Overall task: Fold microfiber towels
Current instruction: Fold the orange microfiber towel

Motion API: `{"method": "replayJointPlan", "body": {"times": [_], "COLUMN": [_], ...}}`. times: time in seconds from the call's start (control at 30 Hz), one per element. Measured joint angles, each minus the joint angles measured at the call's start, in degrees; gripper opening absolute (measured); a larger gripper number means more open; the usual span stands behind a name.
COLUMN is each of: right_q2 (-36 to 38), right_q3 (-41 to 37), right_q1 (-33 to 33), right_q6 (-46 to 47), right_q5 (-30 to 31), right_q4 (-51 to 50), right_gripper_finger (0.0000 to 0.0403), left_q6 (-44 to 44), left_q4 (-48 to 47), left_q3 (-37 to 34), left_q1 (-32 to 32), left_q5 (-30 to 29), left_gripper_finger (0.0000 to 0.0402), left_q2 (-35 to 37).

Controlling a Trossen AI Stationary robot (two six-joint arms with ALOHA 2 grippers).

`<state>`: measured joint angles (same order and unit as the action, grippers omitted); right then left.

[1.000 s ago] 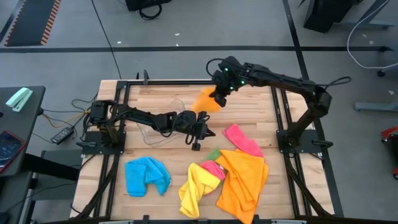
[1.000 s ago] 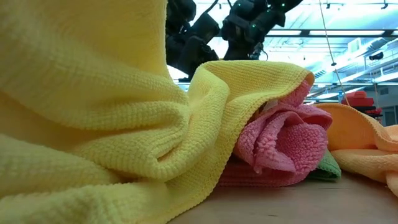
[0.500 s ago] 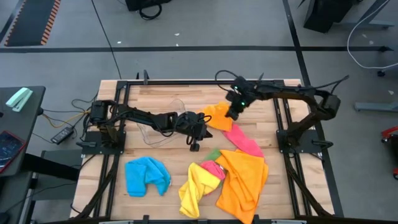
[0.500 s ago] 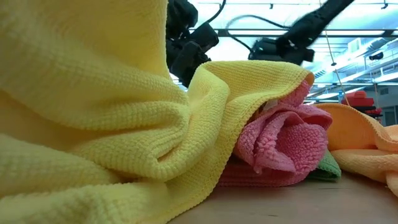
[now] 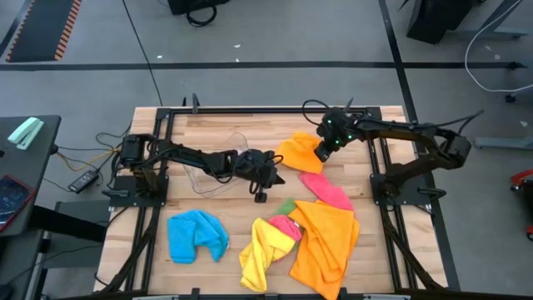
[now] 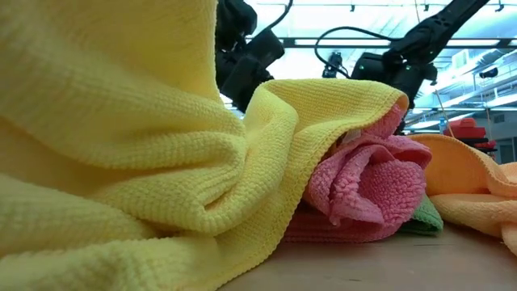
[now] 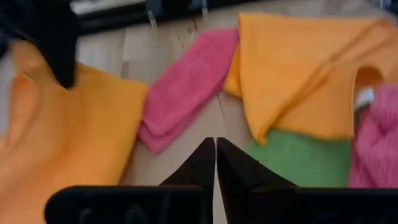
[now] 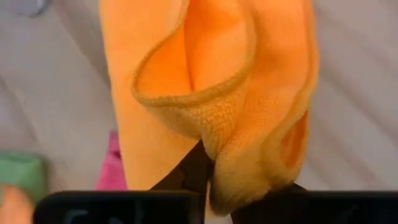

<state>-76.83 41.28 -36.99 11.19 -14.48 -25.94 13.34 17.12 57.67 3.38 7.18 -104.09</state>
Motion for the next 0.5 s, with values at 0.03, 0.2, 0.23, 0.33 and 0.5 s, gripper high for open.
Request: {"method": "replayJointPlan", "body": {"times": [0.03, 0.2, 0.23, 0.33, 0.5], "right_q2": [-0.05, -0.65, -1.07, -1.43, 0.16], "right_q3": [0.0, 0.02, 0.02, 0.02, 0.04], "right_q1": [0.0, 1.1, 1.86, 3.85, 4.5], "right_q6": [-0.71, -1.17, -1.32, -2.74, -6.64], "right_q5": [0.32, 0.89, 0.74, 0.73, 5.43], "right_q4": [1.36, 10.0, 11.01, 10.66, 6.67], "right_gripper_finger": [0.0068, 0.0103, 0.0108, 0.0119, 0.0124], "left_q6": [0.95, 6.7, 7.11, 7.28, 2.98], "left_q4": [-0.67, 3.69, 5.36, 7.67, 8.36], "left_q3": [0.0, 0.0, 0.02, 0.09, 0.08], "left_q1": [0.0, 0.0, 0.0, 0.22, 0.84], "left_q5": [0.0, -0.01, -0.01, -0.02, -0.73], "left_gripper_finger": [0.0029, 0.003, 0.0028, 0.0023, 0.0023], "left_q2": [-0.02, -0.04, -0.04, -0.04, -0.04]}}
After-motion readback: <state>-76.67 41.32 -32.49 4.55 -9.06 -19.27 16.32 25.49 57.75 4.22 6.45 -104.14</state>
